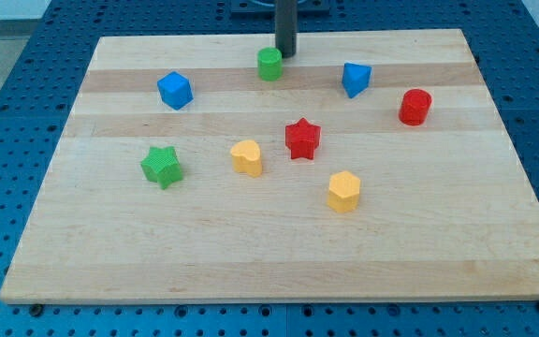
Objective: Move the green circle towards down
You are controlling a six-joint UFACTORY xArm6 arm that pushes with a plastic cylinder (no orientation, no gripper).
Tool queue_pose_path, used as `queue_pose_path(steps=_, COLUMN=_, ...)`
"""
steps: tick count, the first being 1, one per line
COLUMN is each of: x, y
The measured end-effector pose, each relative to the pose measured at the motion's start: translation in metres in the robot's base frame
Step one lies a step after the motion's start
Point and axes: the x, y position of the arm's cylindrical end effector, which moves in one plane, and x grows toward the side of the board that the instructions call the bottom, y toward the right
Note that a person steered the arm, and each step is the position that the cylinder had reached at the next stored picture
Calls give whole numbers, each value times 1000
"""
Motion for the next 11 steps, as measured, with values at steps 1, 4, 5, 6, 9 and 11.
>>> queue_pose_path(steps=1, x=-15, y=-28)
queue_pose_path(steps=4, x=2, y=-34)
queue_pose_path(steps=5, x=-10, y=-30)
queue_pose_path(steps=6, x=-20, y=-26)
queue_pose_path(steps=9, x=4, y=-23)
queue_pose_path(steps=11, x=65, y=6)
